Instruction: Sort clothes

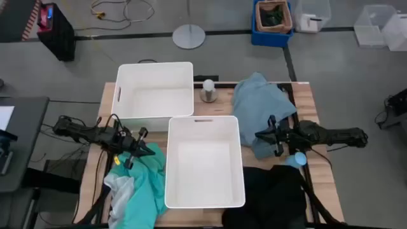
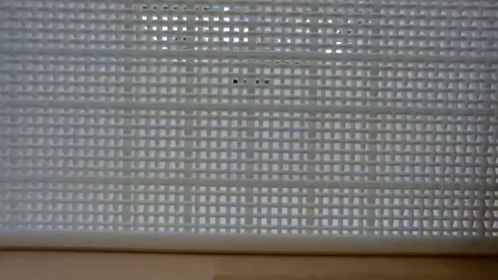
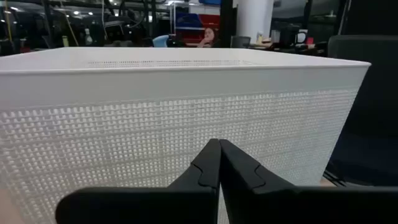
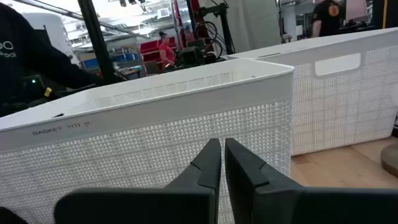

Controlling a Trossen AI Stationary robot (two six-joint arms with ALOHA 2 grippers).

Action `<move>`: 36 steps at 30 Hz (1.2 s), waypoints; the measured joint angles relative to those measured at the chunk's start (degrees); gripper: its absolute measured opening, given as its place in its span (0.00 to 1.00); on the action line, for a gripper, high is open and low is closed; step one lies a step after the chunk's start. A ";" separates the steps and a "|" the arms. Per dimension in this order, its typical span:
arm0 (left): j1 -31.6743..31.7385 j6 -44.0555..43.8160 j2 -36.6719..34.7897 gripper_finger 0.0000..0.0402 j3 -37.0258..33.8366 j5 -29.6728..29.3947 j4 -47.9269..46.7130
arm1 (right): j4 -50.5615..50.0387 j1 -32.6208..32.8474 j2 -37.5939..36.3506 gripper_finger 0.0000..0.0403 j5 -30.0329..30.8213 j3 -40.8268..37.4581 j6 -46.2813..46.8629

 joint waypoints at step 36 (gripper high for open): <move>-0.01 0.00 -0.01 0.00 0.00 -1.44 0.30 | -0.02 0.00 0.00 0.11 0.01 0.00 -0.02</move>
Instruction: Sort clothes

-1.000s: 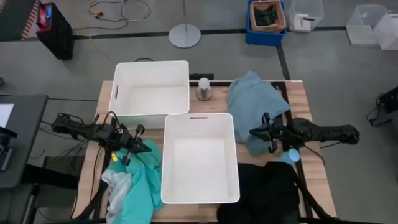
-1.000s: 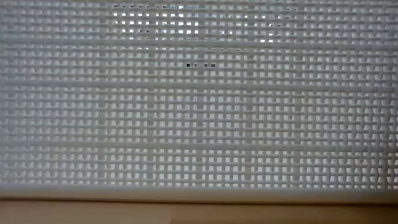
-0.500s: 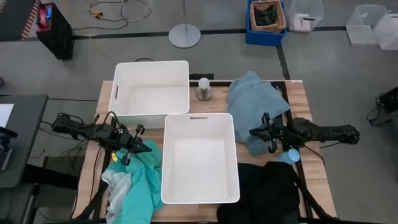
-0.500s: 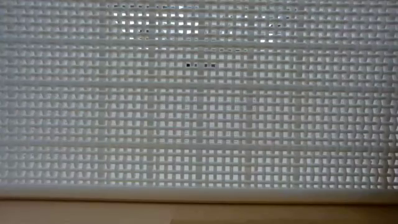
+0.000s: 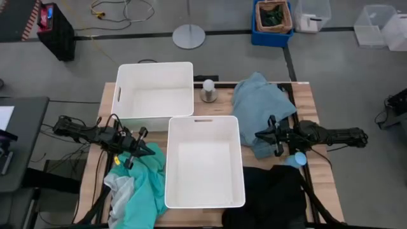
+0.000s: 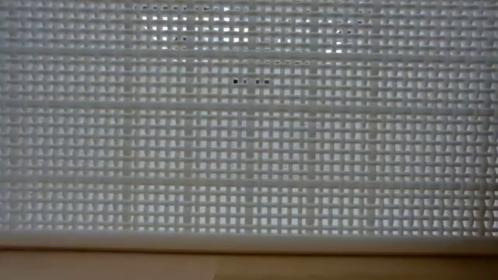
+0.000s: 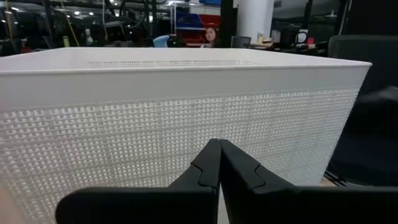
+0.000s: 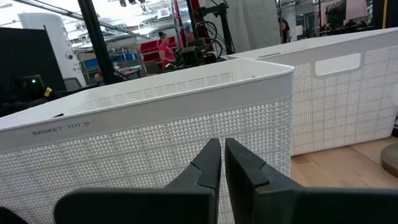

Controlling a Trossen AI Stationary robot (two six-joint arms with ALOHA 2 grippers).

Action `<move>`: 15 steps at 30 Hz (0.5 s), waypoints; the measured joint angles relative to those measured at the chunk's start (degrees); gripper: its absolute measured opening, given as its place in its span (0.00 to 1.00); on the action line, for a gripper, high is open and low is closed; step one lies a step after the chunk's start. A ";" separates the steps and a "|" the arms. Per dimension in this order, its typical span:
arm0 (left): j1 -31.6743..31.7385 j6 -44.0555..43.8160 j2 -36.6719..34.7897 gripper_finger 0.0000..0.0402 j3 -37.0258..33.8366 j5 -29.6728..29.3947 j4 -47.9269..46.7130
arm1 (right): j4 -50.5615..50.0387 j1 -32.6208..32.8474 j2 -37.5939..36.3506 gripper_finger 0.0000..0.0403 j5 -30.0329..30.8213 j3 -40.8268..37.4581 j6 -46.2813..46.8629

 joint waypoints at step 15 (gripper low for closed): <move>0.26 16.00 -0.01 0.00 0.00 -6.91 1.58 | 3.62 -1.47 0.02 0.11 2.85 0.00 -4.36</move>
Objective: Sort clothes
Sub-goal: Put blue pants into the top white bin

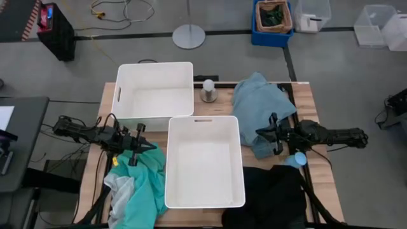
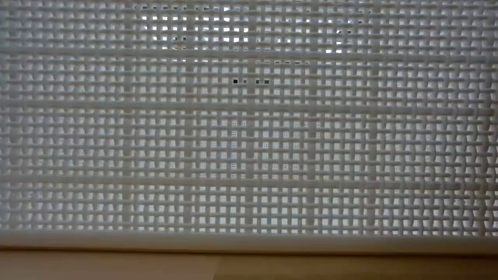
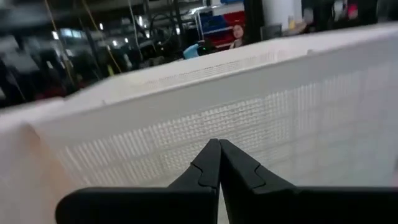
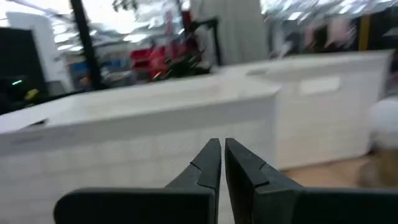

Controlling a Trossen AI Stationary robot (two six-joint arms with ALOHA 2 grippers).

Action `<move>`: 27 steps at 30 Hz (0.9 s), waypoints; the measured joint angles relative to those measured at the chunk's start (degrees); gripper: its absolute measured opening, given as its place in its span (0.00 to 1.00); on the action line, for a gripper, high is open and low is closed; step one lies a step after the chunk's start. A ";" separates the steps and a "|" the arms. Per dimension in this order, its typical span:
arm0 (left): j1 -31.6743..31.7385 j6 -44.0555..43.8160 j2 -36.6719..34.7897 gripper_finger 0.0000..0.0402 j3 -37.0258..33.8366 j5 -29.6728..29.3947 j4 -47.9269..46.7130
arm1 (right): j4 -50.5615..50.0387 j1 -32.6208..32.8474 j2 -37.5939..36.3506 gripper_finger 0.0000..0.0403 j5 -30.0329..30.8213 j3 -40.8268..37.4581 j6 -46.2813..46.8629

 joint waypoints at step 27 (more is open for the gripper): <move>1.03 -33.92 6.41 0.00 13.80 -12.74 35.60 | 27.82 -11.70 24.68 0.11 0.20 32.45 12.37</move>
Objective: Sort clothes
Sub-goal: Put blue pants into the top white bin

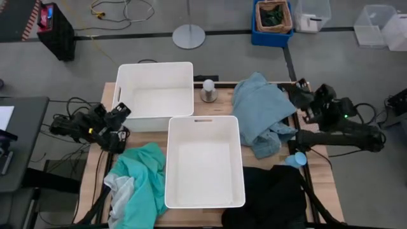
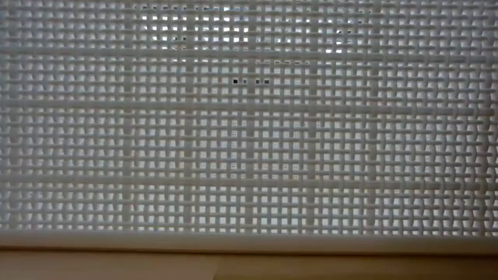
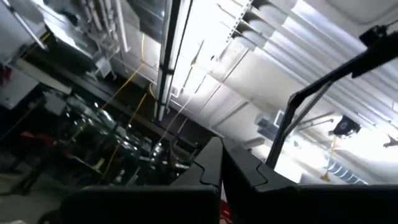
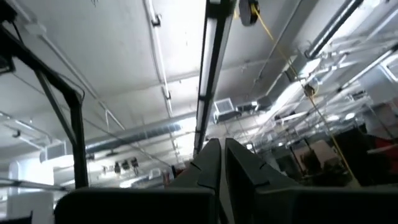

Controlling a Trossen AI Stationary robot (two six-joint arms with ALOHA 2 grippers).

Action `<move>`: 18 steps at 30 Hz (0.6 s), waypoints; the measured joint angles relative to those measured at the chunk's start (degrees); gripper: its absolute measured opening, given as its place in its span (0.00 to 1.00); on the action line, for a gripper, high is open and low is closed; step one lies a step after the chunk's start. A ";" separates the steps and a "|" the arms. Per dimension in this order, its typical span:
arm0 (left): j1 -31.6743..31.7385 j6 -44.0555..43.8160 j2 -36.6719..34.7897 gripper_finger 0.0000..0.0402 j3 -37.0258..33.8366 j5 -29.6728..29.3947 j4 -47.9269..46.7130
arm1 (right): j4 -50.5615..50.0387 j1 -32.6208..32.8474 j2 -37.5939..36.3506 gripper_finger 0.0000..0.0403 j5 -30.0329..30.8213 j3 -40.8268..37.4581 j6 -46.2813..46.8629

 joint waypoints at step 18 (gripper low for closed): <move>0.00 7.60 23.73 0.00 14.70 0.71 -3.56 | -14.78 -1.83 23.43 0.11 -2.82 23.49 5.99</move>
